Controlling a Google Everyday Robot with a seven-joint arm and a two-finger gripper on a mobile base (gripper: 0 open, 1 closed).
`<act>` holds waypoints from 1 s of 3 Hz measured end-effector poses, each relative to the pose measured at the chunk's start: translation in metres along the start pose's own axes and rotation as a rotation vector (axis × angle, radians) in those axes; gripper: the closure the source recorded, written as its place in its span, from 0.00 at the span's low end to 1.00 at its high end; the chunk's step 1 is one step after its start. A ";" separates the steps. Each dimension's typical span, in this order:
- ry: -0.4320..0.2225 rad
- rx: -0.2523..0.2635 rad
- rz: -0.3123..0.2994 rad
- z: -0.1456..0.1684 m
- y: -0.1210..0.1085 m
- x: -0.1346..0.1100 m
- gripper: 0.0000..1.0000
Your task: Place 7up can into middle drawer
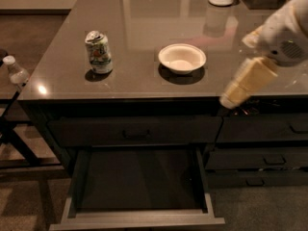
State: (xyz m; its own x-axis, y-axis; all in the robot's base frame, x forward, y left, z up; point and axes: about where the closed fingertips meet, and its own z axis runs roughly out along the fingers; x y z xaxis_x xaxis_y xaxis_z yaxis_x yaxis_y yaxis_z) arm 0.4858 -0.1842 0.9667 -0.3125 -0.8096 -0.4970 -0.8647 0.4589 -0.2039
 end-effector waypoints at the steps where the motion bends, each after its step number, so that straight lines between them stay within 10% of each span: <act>1: -0.153 0.002 0.055 0.020 -0.029 -0.032 0.00; 3: -0.176 -0.007 0.063 0.026 -0.027 -0.034 0.00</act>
Offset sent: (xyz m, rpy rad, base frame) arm 0.0359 0.0174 0.0042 0.1292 -0.0431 -0.0136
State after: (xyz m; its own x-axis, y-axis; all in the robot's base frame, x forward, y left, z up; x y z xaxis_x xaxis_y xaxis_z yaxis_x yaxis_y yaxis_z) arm 0.5299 -0.1597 0.9674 -0.2933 -0.7023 -0.6487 -0.8485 0.5039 -0.1619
